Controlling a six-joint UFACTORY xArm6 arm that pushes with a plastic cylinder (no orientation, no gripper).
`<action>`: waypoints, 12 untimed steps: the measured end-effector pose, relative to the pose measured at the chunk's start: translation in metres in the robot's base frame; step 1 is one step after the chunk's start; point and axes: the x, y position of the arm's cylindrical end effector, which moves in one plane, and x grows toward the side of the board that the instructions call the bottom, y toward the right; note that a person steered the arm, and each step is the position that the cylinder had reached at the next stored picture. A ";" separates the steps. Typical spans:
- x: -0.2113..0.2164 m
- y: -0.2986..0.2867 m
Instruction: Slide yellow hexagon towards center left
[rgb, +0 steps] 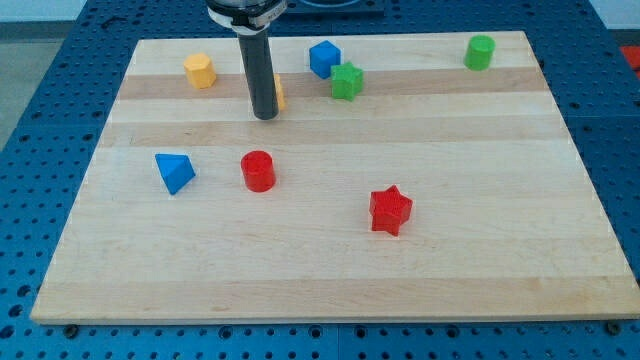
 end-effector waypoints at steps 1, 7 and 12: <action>0.001 0.000; -0.013 -0.033; -0.113 -0.097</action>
